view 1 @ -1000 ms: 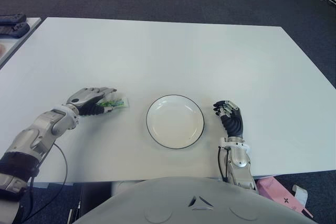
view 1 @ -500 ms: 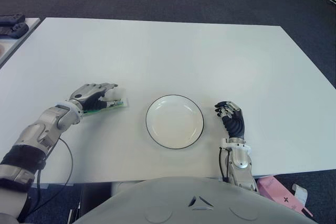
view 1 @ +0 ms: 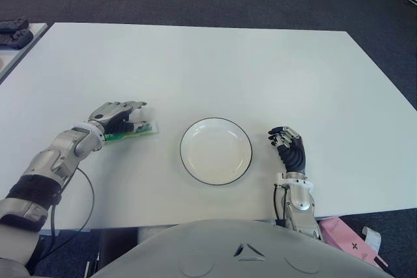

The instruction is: Put the toothpaste on the table into the plate.

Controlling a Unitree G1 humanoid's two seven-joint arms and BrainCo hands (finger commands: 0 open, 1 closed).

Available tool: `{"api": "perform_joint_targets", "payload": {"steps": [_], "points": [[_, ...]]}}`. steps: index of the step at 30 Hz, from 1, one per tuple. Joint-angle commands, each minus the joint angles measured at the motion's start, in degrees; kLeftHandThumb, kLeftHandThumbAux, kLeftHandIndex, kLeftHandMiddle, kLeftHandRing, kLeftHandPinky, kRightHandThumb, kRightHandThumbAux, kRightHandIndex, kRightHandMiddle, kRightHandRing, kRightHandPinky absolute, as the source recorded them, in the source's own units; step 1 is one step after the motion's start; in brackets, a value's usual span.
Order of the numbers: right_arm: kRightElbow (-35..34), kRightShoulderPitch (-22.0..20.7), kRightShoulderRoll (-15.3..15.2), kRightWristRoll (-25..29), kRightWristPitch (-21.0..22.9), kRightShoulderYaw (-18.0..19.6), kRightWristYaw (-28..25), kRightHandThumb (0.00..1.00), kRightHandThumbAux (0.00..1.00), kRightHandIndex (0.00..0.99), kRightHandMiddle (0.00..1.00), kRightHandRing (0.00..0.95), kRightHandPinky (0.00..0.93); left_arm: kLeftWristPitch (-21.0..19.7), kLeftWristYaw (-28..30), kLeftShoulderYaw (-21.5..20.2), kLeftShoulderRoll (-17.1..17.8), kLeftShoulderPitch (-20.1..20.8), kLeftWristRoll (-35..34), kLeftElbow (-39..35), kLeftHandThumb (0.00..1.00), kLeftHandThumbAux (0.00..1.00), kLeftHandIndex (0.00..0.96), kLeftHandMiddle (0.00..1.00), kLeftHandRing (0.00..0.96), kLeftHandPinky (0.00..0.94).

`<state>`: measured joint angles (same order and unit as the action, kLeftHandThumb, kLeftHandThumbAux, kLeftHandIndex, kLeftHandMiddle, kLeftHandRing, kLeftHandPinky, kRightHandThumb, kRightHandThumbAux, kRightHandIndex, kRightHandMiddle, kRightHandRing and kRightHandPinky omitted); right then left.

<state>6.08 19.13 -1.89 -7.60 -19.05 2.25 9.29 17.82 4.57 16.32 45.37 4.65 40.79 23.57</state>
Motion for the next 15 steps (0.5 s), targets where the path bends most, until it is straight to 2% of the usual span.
{"api": "perform_joint_targets", "payload": {"steps": [1, 7, 10, 13, 15], "points": [[-0.15, 0.33, -0.19, -0.17, 1.52, 0.07, -0.39, 0.713, 0.729, 0.428, 0.485, 0.485, 0.489, -2.12, 4.12, 2.63, -0.57, -3.17, 0.57, 2.13, 0.402, 0.270, 0.055, 0.183, 0.267, 0.367], [0.10, 0.34, -0.24, 0.13, 1.10, 0.20, -0.58, 0.713, 0.729, 0.428, 0.481, 0.489, 0.496, -4.31, 10.23, 2.18, 2.10, -3.87, -0.90, -3.02, 0.404, 0.273, 0.049, 0.159, 0.237, 0.332], [0.03, 0.43, -0.19, 0.23, 0.98, 0.23, -0.68, 0.713, 0.728, 0.429, 0.482, 0.489, 0.494, -5.02, 13.66, 1.14, 4.08, -4.66, -2.46, -6.77, 0.420, 0.270, 0.045, 0.149, 0.208, 0.275], [-0.11, 0.53, -0.19, 0.17, 0.91, 0.23, -0.79, 0.713, 0.728, 0.429, 0.483, 0.487, 0.491, -6.48, 19.39, -1.77, 7.62, -5.92, -5.98, -13.54, 0.443, 0.268, 0.036, 0.135, 0.171, 0.220], [-0.15, 0.56, -0.19, 0.16, 0.88, 0.24, -0.84, 0.713, 0.729, 0.429, 0.483, 0.486, 0.488, -7.28, 21.46, -2.85, 8.66, -6.48, -7.12, -15.98, 0.458, 0.267, 0.030, 0.126, 0.148, 0.192]]}}
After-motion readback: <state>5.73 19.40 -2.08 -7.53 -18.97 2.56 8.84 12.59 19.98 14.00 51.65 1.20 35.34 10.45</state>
